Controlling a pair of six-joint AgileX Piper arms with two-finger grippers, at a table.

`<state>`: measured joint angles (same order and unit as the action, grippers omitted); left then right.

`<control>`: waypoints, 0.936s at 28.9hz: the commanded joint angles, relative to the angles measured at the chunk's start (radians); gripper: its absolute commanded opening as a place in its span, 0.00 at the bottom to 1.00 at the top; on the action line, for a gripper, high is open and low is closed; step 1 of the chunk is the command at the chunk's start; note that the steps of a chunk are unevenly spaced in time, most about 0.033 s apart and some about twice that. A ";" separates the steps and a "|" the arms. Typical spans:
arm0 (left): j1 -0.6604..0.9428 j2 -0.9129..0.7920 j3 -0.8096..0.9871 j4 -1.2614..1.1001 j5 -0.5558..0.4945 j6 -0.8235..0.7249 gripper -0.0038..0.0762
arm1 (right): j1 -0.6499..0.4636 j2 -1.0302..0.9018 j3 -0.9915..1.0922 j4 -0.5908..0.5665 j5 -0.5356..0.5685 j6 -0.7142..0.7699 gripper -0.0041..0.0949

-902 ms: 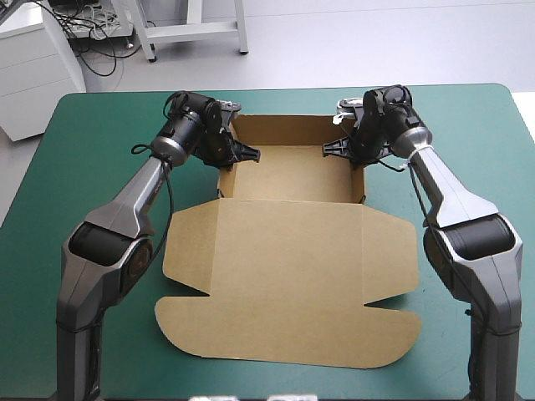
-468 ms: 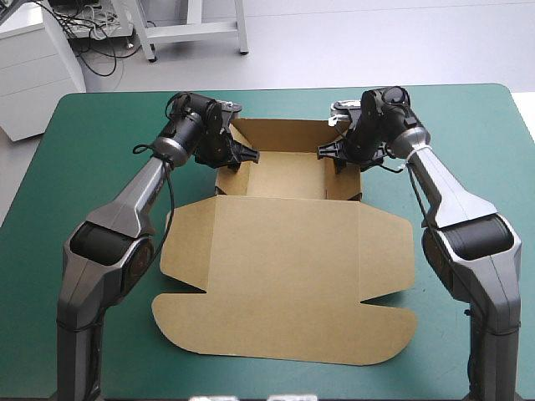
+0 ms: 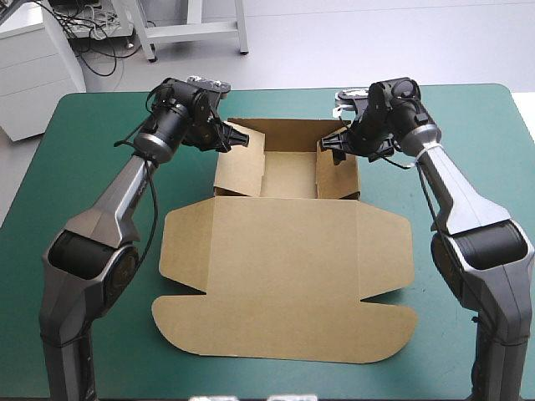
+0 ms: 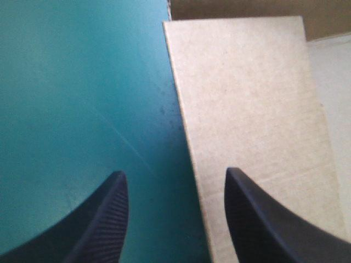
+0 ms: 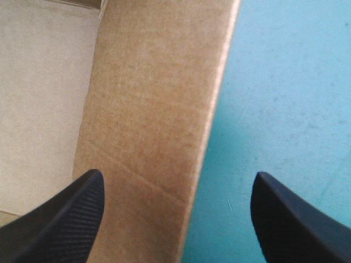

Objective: Fold the box

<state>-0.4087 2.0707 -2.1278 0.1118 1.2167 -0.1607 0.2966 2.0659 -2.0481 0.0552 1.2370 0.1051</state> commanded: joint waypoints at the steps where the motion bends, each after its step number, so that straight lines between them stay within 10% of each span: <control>1: -0.003 -0.110 -0.029 0.011 -0.030 -0.003 0.53 | -0.006 -0.104 -0.032 0.003 0.009 -0.011 0.75; 16: -0.009 -0.404 0.014 0.009 0.080 0.066 0.53 | -0.006 -0.288 -0.025 0.028 0.011 -0.032 0.75; 27: -0.079 -0.829 0.492 0.009 0.057 0.089 0.53 | -0.006 -0.290 0.090 0.026 0.011 -0.032 0.75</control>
<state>-0.4632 1.3643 -1.7188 0.1198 1.2575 -0.0698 0.2957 1.8193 -1.9523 0.0809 1.2460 0.0818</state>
